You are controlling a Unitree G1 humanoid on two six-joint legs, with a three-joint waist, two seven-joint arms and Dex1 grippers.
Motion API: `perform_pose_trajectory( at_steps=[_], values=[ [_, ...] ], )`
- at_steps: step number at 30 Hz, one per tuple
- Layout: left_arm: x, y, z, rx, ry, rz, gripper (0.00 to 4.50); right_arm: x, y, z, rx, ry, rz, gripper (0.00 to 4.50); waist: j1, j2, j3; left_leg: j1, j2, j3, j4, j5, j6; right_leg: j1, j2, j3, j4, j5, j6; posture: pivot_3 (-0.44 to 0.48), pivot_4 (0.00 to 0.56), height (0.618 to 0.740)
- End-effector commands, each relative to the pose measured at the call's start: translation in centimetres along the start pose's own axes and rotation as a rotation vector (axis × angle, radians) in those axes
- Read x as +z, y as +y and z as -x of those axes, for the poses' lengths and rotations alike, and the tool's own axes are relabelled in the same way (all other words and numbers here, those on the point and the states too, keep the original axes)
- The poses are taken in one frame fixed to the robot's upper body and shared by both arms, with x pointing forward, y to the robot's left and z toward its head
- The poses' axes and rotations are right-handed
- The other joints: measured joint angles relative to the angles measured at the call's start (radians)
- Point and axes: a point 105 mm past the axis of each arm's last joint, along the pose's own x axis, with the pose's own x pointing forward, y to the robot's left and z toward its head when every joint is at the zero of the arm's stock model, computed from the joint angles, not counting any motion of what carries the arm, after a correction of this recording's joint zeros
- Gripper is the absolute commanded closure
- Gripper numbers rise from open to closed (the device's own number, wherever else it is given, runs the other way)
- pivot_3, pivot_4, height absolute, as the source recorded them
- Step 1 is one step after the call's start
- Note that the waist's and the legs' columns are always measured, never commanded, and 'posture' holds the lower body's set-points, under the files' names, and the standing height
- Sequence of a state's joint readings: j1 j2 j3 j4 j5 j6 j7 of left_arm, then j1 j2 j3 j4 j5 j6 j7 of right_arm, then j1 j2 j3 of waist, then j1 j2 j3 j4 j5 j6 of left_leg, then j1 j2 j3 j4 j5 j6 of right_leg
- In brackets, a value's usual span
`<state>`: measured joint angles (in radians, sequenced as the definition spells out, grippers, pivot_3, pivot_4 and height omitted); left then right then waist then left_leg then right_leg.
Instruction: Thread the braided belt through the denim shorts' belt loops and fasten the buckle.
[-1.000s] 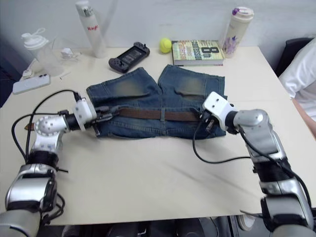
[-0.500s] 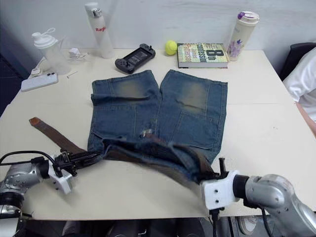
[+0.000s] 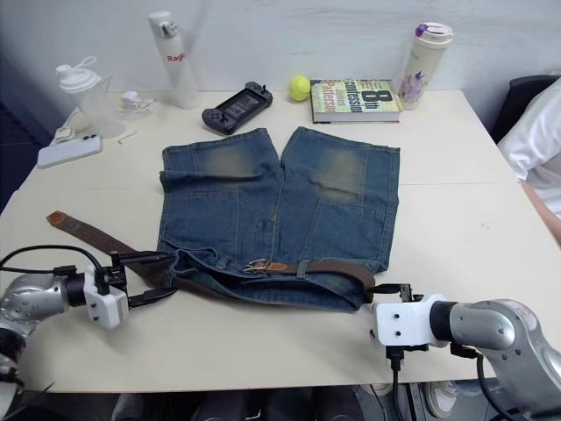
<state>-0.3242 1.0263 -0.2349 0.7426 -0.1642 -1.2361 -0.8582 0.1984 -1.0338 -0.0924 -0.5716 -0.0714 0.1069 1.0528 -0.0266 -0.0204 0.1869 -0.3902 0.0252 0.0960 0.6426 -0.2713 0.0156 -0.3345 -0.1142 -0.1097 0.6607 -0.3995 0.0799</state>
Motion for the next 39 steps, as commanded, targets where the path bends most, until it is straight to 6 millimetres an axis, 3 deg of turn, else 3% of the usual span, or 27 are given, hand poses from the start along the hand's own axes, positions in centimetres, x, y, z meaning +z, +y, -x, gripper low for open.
perform_pose_trajectory(
  at_steps=[1,3,6,10,13,17,21,24,27,30,34,39],
  values=[
    [1.4,-1.1,0.6,-0.179,-0.048,0.218,0.34,1.3,-1.3,1.6,-0.015,-0.042,0.057,0.01,-0.009,0.001,0.0,0.0,0.0,0.0,0.0,0.0,0.0,0.0,0.0,0.0,0.0,0.0,0.0,0.0,0.15,0.74],
    [2.1,-0.9,1.5,-0.245,-0.06,0.349,0.34,1.4,-1.5,2.4,0.006,-0.052,0.024,0.01,-0.012,0.001,0.001,0.0,0.0,0.001,-0.001,0.0,-0.001,0.0,0.001,0.0,-0.001,0.0,0.0,0.0,0.15,0.74],
    [3.0,-0.5,2.5,-0.29,-0.064,0.412,0.34,2.1,-2.6,3.5,-0.011,-0.1,-0.038,0.01,-0.004,0.0,0.002,0.0,0.0,0.0,0.0,0.0,-0.001,0.001,0.001,0.0,-0.002,0.0,0.0,0.0,0.15,0.74],
    [2.6,0.2,4.4,-0.281,-0.023,0.609,0.34,4.6,-3.7,4.9,-0.003,-0.243,-0.206,0.01,-0.001,0.001,0.002,0.0,0.0,-0.001,0.001,-0.001,0.001,0.002,0.001,0.001,-0.002,0.0,0.0,0.0,0.15,0.74],
    [1.2,1.3,5.4,-0.182,0.019,0.713,0.34,6.0,-4.9,5.3,-0.028,-0.337,-0.318,0.01,0.001,0.0,0.003,-0.001,0.0,-0.003,0.001,-0.003,0.005,0.003,0.001,0.0,-0.004,0.0,-0.001,0.0,0.15,0.74],
    [-0.4,4.4,5.6,0.038,0.007,0.834,0.34,6.6,-6.5,4.8,-0.099,-0.394,-0.434,0.01,0.003,0.0,0.003,-0.001,0.0,-0.003,0.001,-0.006,0.007,0.003,0.001,0.0,-0.004,0.0,-0.001,0.0,0.15,0.74],
    [-0.5,5.8,3.2,0.194,-0.081,0.99,0.34,6.2,-8.5,1.3,-0.24,-0.374,-0.623,0.01,-0.004,-0.001,0.003,-0.002,0.0,-0.003,0.002,-0.006,0.006,0.002,0.0,0.001,-0.004,0.0,0.0,0.0,0.15,0.74],
    [0.0,6.3,0.6,0.246,-0.111,1.036,0.34,6.5,-7.4,-1.3,-0.223,-0.339,-0.712,0.01,-0.002,-0.001,0.003,-0.006,0.0,-0.002,0.002,-0.003,0.001,-0.003,0.0,0.002,-0.002,0.0,0.0,0.0,0.15,0.74],
    [0.6,6.1,-1.1,0.24,-0.121,1.053,0.34,5.0,-6.5,-2.6,-0.234,-0.247,-0.81,0.01,0.0,-0.001,0.003,-0.015,-0.001,-0.003,0.005,-0.001,0.0,-0.01,0.001,0.002,0.002,0.0,0.0,0.0,0.15,0.74],
    [-0.6,6.2,-2.2,0.265,-0.054,1.077,0.34,2.6,-6.8,-3.2,-0.284,-0.151,-0.877,0.01,0.001,-0.001,0.003,-0.015,-0.002,-0.003,0.005,0.0,0.002,-0.008,0.001,0.002,0.001,0.0,0.001,0.0,0.15,0.74],
    [-1.7,6.0,-3.4,0.227,0.019,1.03,0.34,1.5,-8.7,-3.4,-0.321,-0.163,-0.956,0.01,0.001,-0.002,0.003,-0.013,-0.004,-0.003,0.005,0.001,0.003,-0.008,0.0,0.003,0.0,0.001,0.001,0.0,0.15,0.74],
    [-1.9,7.9,-4.1,0.232,-0.028,1.02,0.34,1.9,-11.4,-2.8,-0.306,-0.242,-0.966,0.01,0.001,-0.002,0.003,-0.015,-0.003,-0.003,0.004,0.001,0.002,-0.009,0.0,0.002,0.001,0.001,0.001,0.0,0.15,0.74]
  ],
)
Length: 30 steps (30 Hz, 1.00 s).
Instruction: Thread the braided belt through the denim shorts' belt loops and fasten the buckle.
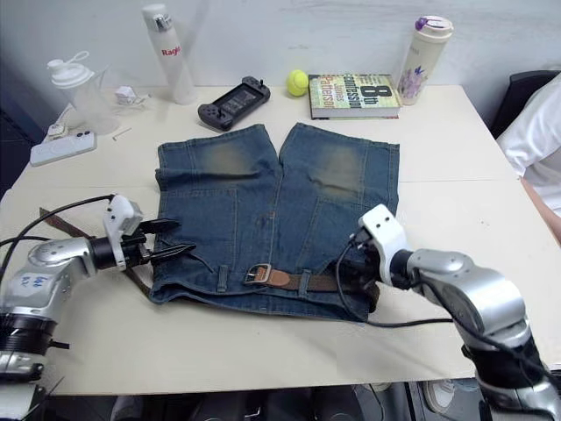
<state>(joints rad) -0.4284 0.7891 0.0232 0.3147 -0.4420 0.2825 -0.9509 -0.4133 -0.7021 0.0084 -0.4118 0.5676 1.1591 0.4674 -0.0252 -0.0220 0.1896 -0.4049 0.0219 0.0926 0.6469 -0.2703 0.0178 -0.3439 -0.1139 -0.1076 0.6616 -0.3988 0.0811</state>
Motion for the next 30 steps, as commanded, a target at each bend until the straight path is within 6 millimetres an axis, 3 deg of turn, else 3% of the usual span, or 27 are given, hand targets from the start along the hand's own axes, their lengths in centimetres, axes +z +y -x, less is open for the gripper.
perform_pose_trajectory(
  at_steps=[1,4,7,13,16,19,24,27,30],
  values=[
    [1.7,1.4,0.0,0.018,-0.019,-0.053,0.34,2.5,-0.6,0.5,0.036,-0.083,0.013,0.01,-0.001,0.0,0.0,0.0,0.0,0.0,0.0,0.0,0.0,0.0,0.0,0.0,0.001,0.0,0.0,0.0,0.15,0.74],
    [1.8,2.6,-0.4,0.034,0.009,-0.07,0.34,4.0,-1.7,0.0,0.03,-0.111,0.024,0.01,-0.002,0.0,0.0,0.0,0.0,0.0,0.0,0.0,0.0,0.0,0.0,0.0,0.0,0.0,0.0,0.0,0.15,0.74],
    [1.2,4.1,-1.5,0.064,0.091,-0.082,0.34,5.0,-3.6,-2.0,0.01,-0.102,0.047,0.01,-0.002,0.0,0.0,0.0,-0.001,0.001,0.003,0.0,0.001,0.0,0.0,0.0,0.0,0.0,0.0,0.0,0.15,0.74],
    [-0.5,4.4,-3.3,0.036,0.204,-0.102,0.34,1.3,-4.8,-6.1,0.055,0.104,0.067,0.01,0.0,0.0,0.0,-0.001,-0.001,0.0,0.001,0.001,0.001,0.0,0.0,-0.002,0.001,0.0,0.0,0.0,0.15,0.74],
    [-1.1,4.0,-3.7,0.004,0.226,-0.113,1.23,-0.3,-4.6,-6.6,0.093,0.172,0.093,0.0,-0.002,-0.003,-0.003,0.001,-0.001,0.0,0.003,0.001,0.001,0.002,0.0,-0.002,0.002,0.0,0.001,0.0,0.15,0.74],
    [-1.8,3.4,-3.7,-0.04,0.258,-0.15,2.31,-1.3,-5.0,-6.8,0.085,0.206,0.102,0.7,0.0,-0.006,-0.005,0.002,-0.001,0.0,0.005,0.001,0.001,0.003,-0.001,-0.002,0.002,0.0,0.001,0.0,0.15,0.74],
    [-2.2,3.3,-3.7,-0.045,0.271,-0.16,4.39,-1.9,-5.3,-7.3,0.077,0.21,0.093,2.94,-0.002,-0.01,-0.011,0.002,-0.001,-0.001,0.004,0.001,0.001,0.004,-0.001,-0.002,0.002,0.0,0.001,0.0,0.15,0.74],
    [-1.7,3.5,-4.6,-0.019,0.253,-0.181,4.5,-1.3,-6.7,-7.9,-0.005,0.181,0.123,4.24,-0.003,-0.013,-0.014,0.004,-0.001,-0.001,0.004,0.001,0.001,0.005,-0.001,-0.002,0.002,0.0,0.001,0.0,0.15,0.74],
    [-1.1,3.9,-5.7,0.026,0.238,-0.206,4.5,-0.3,-7.9,-8.6,-0.077,0.136,0.15,4.41,-0.001,-0.015,-0.015,0.014,-0.001,-0.001,0.003,0.0,0.001,0.016,-0.002,-0.002,-0.001,0.0,0.001,0.0,0.15,0.74]
  ],
)
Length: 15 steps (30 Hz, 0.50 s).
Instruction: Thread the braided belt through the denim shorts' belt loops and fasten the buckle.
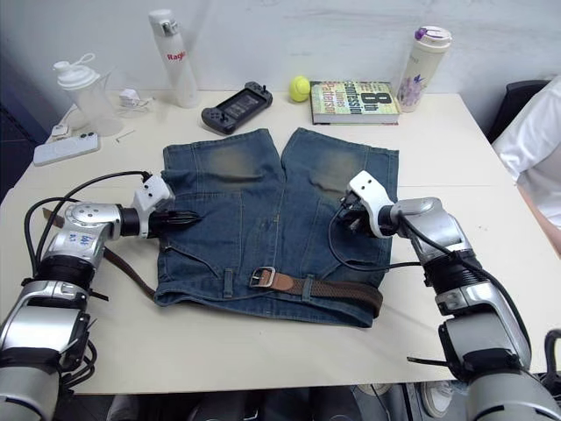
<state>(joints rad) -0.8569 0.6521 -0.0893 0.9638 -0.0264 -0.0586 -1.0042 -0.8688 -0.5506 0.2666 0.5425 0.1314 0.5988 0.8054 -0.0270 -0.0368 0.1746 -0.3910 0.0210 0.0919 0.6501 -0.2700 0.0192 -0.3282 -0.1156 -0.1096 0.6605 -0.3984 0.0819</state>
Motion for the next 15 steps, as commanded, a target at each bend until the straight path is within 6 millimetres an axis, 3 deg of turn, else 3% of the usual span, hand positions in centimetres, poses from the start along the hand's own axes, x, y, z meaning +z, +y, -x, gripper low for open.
perform_pose_trajectory(
  at_steps=[1,7,10,15],
  values=[
    [-0.3,-0.4,-1.7,0.012,0.04,-0.012,4.5,-2.3,-1.6,-1.1,-0.111,0.073,0.0,4.41,0.002,0.0,0.0,0.004,0.0,0.0,-0.001,-0.001,0.0,0.004,-0.001,0.0,-0.001,0.0,0.0,0.0,0.15,0.74],
    [1.3,1.3,-4.0,0.198,0.04,-0.05,4.5,0.4,-5.3,-1.6,-0.371,0.005,0.162,4.41,0.009,0.0,0.0,0.004,-0.004,-0.003,-0.002,-0.002,0.0,0.004,-0.005,-0.001,0.0,0.001,0.002,0.0,0.15,0.74],
    [2.3,2.3,-4.3,0.291,0.015,-0.064,4.5,0.8,-5.3,-1.8,-0.387,-0.003,0.192,4.41,0.008,0.001,0.001,0.001,-0.005,-0.003,-0.001,-0.001,0.001,0.002,-0.006,-0.002,0.0,0.001,0.002,0.0,0.15,0.74],
    [3.4,2.5,-3.8,0.269,-0.063,-0.044,4.5,1.5,-5.1,-1.6,-0.358,-0.055,0.149,4.41,-0.001,0.002,0.001,-0.001,-0.005,-0.003,-0.002,0.0,0.003,0.002,-0.005,-0.004,0.001,0.002,0.003,0.0,0.15,0.74]
  ],
)
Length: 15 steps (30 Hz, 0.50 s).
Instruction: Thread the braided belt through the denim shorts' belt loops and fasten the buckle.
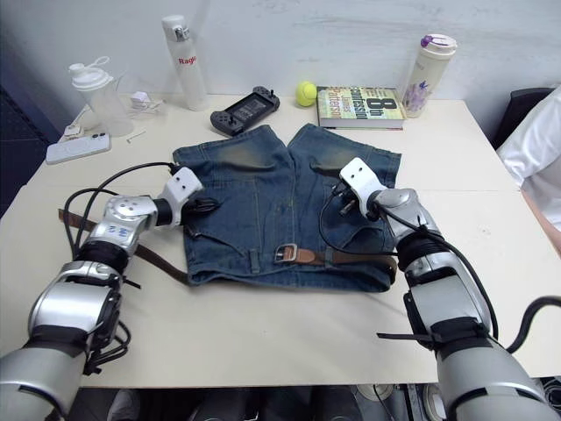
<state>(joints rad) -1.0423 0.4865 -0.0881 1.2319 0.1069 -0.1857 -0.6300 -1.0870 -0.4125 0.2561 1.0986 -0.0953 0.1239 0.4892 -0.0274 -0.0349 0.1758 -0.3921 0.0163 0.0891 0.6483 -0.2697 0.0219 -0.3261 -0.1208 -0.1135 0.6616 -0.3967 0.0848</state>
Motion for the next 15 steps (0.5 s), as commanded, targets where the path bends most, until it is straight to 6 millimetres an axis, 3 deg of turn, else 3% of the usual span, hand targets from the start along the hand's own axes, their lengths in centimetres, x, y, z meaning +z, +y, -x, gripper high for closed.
perform_pose_trajectory(
  at_steps=[1,2,3,5,9,13,15],
  values=[
    [0.5,0.8,0.8,0.009,-0.049,0.01,4.5,-0.1,-0.9,0.6,-0.011,-0.022,-0.082,4.41,0.0,0.001,0.001,0.0,0.0,0.0,0.0,0.0,0.0,0.0,0.0,0.0,0.0,0.0,0.0,0.0,0.15,0.74],
    [0.9,1.2,1.2,0.023,-0.082,0.024,4.5,0.7,-1.0,0.9,-0.008,-0.064,-0.114,4.41,-0.001,0.002,0.001,-0.001,0.0,0.0,0.0,0.0,0.0,-0.001,0.001,0.0,0.0,0.0,0.0,0.0,0.15,0.74],
    [1.4,1.3,1.5,0.01,-0.121,0.04,3.79,1.6,-1.1,1.2,-0.009,-0.109,-0.145,4.15,-0.002,0.003,0.002,-0.003,0.0,0.0,0.0,0.0,0.0,-0.002,0.001,0.0,-0.001,0.0,0.0,0.0,0.15,0.74],
    [2.4,1.2,2.1,-0.019,-0.185,0.044,3.11,3.3,-1.2,2.3,-0.002,-0.197,-0.207,3.52,-0.003,0.004,0.003,-0.009,0.0,0.0,0.0,0.0,0.0,-0.008,0.001,0.0,-0.001,0.0,0.0,0.0,0.15,0.74],
    [5.3,1.8,4.5,0.0,-0.349,0.168,1.41,7.8,-1.2,7.0,-0.006,-0.402,-0.296,1.75,-0.002,0.012,0.009,-0.02,0.001,-0.001,0.0,0.002,-0.001,-0.02,0.003,0.001,0.001,0.0,0.001,0.0,0.15,0.74],
    [8.5,2.0,8.9,0.035,-0.51,0.319,1.36,11.0,0.0,12.8,0.041,-0.563,-0.343,0.05,-0.005,0.014,0.01,-0.032,0.002,-0.002,0.0,0.003,-0.002,-0.033,0.006,0.005,0.002,0.0,0.001,0.0,0.15,0.74],
    [9.5,1.7,11.4,0.021,-0.571,0.396,1.36,11.7,1.6,15.1,0.108,-0.614,-0.329,0.05,-0.001,0.014,0.01,-0.03,0.003,-0.003,0.0,0.003,-0.003,-0.031,0.007,0.005,0.003,0.0,0.001,0.0,0.15,0.74]
  ],
)
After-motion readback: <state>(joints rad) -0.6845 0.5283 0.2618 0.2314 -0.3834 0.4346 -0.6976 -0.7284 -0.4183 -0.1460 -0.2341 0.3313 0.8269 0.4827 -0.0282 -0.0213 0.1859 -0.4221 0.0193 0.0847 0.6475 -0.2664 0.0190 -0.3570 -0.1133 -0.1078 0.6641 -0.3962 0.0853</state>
